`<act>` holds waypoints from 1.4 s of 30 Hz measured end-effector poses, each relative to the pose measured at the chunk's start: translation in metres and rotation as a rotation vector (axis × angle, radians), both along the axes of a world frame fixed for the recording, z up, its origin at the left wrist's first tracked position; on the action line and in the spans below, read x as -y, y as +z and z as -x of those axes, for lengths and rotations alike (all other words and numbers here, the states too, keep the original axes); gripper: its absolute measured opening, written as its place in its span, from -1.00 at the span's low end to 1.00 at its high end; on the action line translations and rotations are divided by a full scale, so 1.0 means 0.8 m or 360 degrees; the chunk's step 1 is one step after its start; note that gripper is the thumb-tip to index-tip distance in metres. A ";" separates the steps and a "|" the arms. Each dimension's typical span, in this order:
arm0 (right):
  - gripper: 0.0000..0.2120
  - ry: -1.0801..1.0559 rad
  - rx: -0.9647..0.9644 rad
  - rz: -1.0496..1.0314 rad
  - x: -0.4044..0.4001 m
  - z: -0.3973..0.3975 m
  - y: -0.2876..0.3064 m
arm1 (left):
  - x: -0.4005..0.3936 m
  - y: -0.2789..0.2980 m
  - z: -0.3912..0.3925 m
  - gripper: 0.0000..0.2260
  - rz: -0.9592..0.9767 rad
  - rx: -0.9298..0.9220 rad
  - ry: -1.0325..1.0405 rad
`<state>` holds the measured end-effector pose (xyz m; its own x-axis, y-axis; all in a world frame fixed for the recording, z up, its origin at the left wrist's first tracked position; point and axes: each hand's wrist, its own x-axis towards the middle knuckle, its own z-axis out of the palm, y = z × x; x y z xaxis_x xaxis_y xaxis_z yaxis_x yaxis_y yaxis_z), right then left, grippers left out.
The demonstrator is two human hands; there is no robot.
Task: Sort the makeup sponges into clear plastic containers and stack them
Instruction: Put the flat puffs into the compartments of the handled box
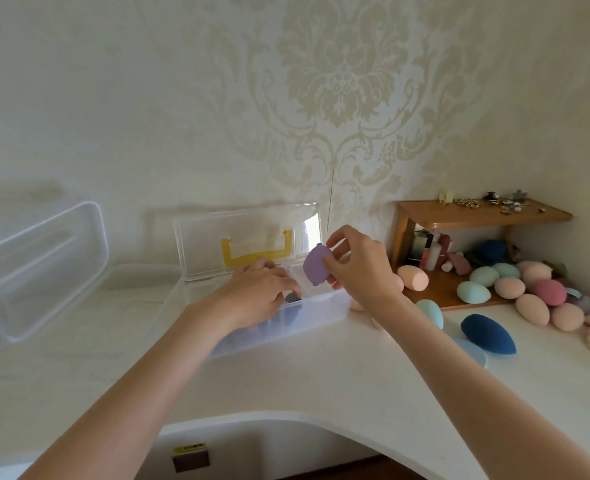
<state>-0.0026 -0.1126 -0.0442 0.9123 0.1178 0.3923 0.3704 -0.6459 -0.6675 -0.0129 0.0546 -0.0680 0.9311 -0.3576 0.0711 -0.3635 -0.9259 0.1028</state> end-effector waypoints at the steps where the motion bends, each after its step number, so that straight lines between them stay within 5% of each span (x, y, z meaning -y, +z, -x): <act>1: -0.84 0.0011 0.0000 0.0008 0.000 0.000 0.000 | 0.001 0.000 -0.001 -0.61 -0.0020 0.0015 -0.0014; 18: -0.90 0.0054 0.0351 0.0471 -0.047 0.010 -0.018 | -0.014 0.002 0.007 -0.66 -0.0035 0.0180 -0.0031; 26: -0.90 -0.0051 0.0329 0.0339 -0.065 -0.001 -0.031 | -0.014 0.003 0.004 -0.62 0.0025 0.0149 -0.0013; 31: -0.75 0.0030 0.0117 0.0596 -0.059 -0.007 -0.045 | -0.020 -0.001 0.000 -0.65 0.0137 0.0134 -0.0059; 37: -0.73 0.0112 0.0158 0.0459 -0.021 -0.008 -0.031 | 0.000 0.013 -0.005 -0.72 0.0619 0.0289 0.0039; 42: -0.76 -0.0338 0.0080 0.0358 0.095 -0.035 -0.004 | 0.068 0.017 -0.021 -0.75 0.0618 0.0252 -0.0173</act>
